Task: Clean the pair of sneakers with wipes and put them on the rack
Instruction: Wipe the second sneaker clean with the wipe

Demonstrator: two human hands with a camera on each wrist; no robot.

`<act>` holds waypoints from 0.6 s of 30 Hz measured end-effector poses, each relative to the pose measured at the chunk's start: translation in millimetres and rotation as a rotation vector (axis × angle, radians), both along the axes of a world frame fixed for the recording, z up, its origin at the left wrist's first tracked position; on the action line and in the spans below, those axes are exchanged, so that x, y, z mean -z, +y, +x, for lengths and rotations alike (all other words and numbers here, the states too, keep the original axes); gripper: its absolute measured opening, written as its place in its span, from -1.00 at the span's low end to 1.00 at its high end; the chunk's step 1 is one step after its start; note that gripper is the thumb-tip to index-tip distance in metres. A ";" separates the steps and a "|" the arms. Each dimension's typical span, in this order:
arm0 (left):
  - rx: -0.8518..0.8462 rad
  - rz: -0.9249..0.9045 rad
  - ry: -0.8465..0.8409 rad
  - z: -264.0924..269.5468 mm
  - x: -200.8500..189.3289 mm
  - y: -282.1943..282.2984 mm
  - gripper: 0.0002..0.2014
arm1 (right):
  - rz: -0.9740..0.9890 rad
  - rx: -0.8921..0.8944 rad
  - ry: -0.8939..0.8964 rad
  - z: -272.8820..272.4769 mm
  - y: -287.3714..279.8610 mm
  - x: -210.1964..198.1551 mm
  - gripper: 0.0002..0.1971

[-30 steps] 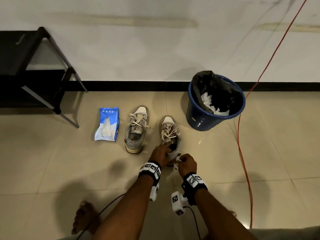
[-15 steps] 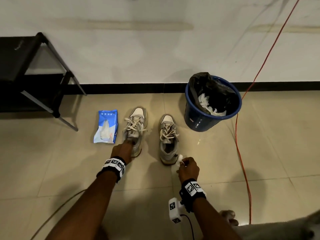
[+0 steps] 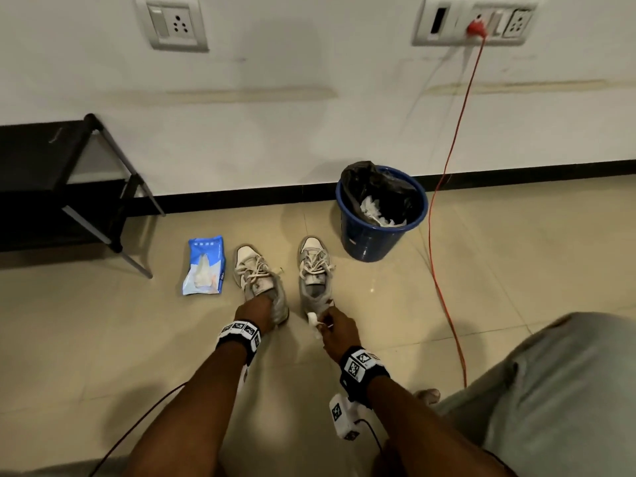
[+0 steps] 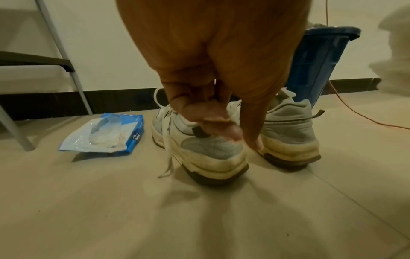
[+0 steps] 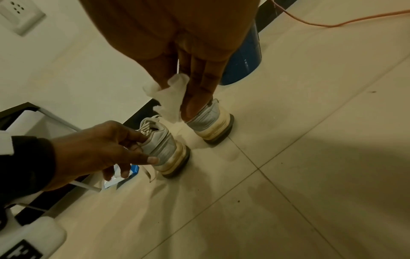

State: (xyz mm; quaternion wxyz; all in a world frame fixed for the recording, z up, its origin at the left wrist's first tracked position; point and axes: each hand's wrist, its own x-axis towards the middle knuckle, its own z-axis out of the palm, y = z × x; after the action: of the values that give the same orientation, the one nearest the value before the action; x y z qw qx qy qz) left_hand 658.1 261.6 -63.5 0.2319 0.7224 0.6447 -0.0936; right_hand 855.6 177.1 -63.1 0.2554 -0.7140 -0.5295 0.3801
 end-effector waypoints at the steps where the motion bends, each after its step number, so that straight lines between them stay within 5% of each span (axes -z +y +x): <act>1: -0.007 0.006 0.001 0.5 0.8 -1.7 -0.52 | -0.008 0.002 0.006 0.5 -1.2 3.1 -0.94; 10: -0.117 0.130 -0.187 1.3 -36.0 -2.8 -0.81 | 0.059 0.025 0.074 -7.1 6.5 0.4 -0.91; 14: -0.178 0.133 -0.311 13.7 -81.4 -14.8 -0.46 | 0.200 0.125 0.119 -14.7 17.3 -19.4 -0.93; 18: -0.100 0.069 -0.093 36.7 -105.0 -33.4 -0.08 | 0.223 0.149 0.159 -23.5 19.8 -30.4 -0.93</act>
State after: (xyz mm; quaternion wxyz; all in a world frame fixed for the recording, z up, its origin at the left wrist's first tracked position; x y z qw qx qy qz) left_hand 694.9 228.2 41.5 0.2410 0.7005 0.6712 -0.0260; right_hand 832.1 196.8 -32.6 0.4020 -0.6862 -0.4920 0.3542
